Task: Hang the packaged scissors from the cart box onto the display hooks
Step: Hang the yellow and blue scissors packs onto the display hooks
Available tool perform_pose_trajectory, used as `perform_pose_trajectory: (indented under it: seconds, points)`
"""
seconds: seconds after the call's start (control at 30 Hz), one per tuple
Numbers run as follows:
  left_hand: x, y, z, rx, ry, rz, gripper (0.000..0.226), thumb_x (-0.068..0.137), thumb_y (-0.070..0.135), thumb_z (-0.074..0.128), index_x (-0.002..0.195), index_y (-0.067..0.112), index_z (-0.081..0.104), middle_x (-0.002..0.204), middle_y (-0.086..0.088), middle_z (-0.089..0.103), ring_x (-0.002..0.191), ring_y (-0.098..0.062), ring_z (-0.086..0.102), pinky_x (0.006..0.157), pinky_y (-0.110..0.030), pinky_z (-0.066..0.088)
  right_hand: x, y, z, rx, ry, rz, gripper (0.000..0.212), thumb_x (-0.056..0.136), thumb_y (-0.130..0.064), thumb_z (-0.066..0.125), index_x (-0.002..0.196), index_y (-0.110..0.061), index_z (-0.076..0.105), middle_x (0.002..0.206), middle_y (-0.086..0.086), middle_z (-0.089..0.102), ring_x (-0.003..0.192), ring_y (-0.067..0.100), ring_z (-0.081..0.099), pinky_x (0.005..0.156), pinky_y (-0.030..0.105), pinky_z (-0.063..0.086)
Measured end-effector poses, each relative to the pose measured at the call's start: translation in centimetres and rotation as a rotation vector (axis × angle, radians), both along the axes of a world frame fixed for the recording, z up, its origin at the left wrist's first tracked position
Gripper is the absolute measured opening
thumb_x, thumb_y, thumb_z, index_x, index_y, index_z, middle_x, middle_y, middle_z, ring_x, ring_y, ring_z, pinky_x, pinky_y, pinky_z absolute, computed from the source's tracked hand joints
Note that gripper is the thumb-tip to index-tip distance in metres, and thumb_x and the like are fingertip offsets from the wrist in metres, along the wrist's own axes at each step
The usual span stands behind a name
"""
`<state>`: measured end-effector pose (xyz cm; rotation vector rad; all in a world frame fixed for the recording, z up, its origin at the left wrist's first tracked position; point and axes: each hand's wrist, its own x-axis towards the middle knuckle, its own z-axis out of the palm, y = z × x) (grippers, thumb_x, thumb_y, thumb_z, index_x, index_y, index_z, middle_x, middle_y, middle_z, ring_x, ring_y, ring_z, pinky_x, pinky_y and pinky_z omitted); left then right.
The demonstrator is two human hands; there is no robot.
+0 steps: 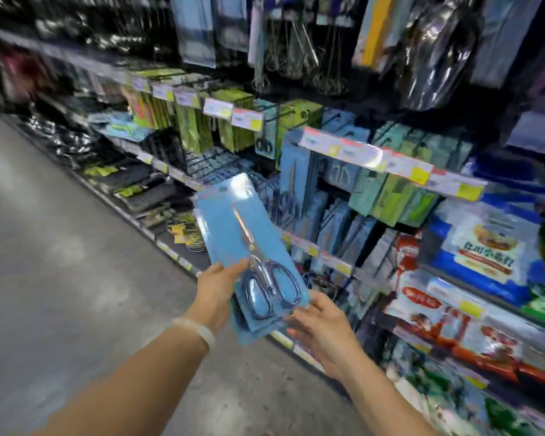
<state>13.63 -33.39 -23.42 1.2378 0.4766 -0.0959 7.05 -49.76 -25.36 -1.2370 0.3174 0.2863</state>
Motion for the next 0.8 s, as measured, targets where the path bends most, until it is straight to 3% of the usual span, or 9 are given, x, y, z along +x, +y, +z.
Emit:
perform_pose_trajectory:
  seconds: [0.13,0.27,0.43,0.57,0.7,0.8]
  points:
    - [5.6,3.7,-0.1,0.086,0.061,-0.04,0.02,0.084,0.013,0.069,0.103,0.008,0.067,0.092,-0.002,0.071,0.087,-0.023,0.066,0.091,-0.04,0.051,5.4,2.4,-0.4,-0.013,-0.099,0.03,0.023,0.09,0.008,0.049,0.103,-0.009,0.058,0.076,-0.001,0.069,0.063,0.007,0.064,0.055,0.018,0.048]
    - [10.3,5.6,-0.2,0.125,0.086,-0.089,0.011,0.083,0.019,0.07,0.092,0.015,0.067,0.1,-0.003,0.072,0.098,-0.026,0.066,0.099,-0.044,0.047,10.3,3.5,-0.5,0.065,-0.113,0.022,0.024,0.088,0.012,0.049,0.099,-0.008,0.058,0.082,0.006,0.068,0.064,0.01,0.063,0.059,0.019,0.053]
    - [14.1,6.3,-0.2,0.146,0.072,-0.064,0.007,0.085,0.019,0.069,0.088,0.013,0.066,0.09,-0.004,0.07,0.079,-0.021,0.065,0.087,-0.036,0.05,14.5,3.7,-0.2,0.102,-0.097,0.072,0.024,0.086,0.015,0.05,0.101,-0.002,0.056,0.08,0.005,0.071,0.063,0.013,0.066,0.059,0.021,0.055]
    - [16.3,6.0,-0.2,0.127,0.054,-0.085,0.015,0.084,0.016,0.069,0.094,0.005,0.068,0.09,-0.009,0.07,0.077,-0.024,0.065,0.085,-0.039,0.053,16.7,3.5,-0.2,0.018,-0.095,0.104,0.027,0.084,0.017,0.053,0.096,-0.007,0.058,0.079,-0.002,0.074,0.069,0.011,0.069,0.062,0.022,0.056]
    - [18.3,5.7,-0.8,0.117,0.054,-0.106,0.006,0.086,0.015,0.067,0.081,0.012,0.066,0.089,-0.008,0.069,0.079,-0.024,0.064,0.088,-0.039,0.051,18.2,3.6,-0.8,-0.035,-0.081,0.077,0.025,0.083,0.011,0.058,0.096,-0.011,0.059,0.083,0.0,0.073,0.074,0.02,0.064,0.073,0.032,0.054]
    - [19.8,6.1,-1.2,0.119,0.045,-0.155,0.007,0.087,0.016,0.066,0.082,0.011,0.067,0.086,-0.007,0.069,0.078,-0.024,0.063,0.087,-0.039,0.05,18.8,4.2,-1.3,-0.051,-0.048,0.068,0.025,0.084,0.009,0.059,0.098,-0.011,0.059,0.082,0.0,0.073,0.072,0.017,0.064,0.069,0.027,0.055]
